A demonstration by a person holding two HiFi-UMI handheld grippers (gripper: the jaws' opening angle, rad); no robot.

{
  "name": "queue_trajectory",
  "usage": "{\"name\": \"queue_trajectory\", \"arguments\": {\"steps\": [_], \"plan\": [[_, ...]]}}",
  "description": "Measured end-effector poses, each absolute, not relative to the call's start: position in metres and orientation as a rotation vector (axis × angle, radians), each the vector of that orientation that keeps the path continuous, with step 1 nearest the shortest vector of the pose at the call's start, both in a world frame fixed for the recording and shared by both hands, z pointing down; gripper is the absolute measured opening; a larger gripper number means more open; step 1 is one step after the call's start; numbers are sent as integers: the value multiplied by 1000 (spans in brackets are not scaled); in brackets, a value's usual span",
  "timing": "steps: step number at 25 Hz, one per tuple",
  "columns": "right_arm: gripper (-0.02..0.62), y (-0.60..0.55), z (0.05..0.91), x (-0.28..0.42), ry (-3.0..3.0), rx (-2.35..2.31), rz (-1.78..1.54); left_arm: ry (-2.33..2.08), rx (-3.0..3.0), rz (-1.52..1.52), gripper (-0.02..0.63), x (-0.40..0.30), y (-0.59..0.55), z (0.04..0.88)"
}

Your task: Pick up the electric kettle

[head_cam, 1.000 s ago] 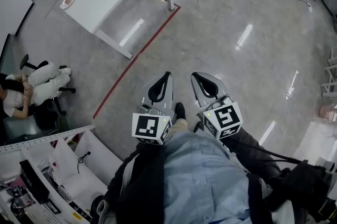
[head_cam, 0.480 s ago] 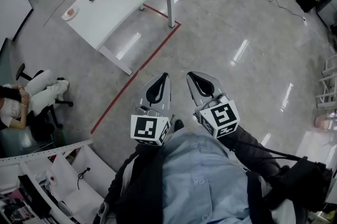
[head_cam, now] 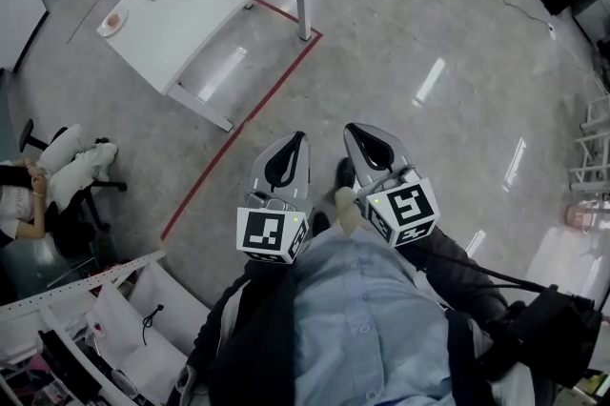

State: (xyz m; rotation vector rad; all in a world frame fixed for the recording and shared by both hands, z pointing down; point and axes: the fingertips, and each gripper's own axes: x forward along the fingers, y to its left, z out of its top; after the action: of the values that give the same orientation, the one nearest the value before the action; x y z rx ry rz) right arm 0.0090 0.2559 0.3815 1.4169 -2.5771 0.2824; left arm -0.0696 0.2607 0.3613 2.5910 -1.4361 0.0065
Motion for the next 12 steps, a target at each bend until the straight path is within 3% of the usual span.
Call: {"name": "queue_trajectory", "arguments": {"steps": [12], "plan": [[25,145,385,48,-2616,1409,312,-1500,2577,113,0,-34,156,353]]}}
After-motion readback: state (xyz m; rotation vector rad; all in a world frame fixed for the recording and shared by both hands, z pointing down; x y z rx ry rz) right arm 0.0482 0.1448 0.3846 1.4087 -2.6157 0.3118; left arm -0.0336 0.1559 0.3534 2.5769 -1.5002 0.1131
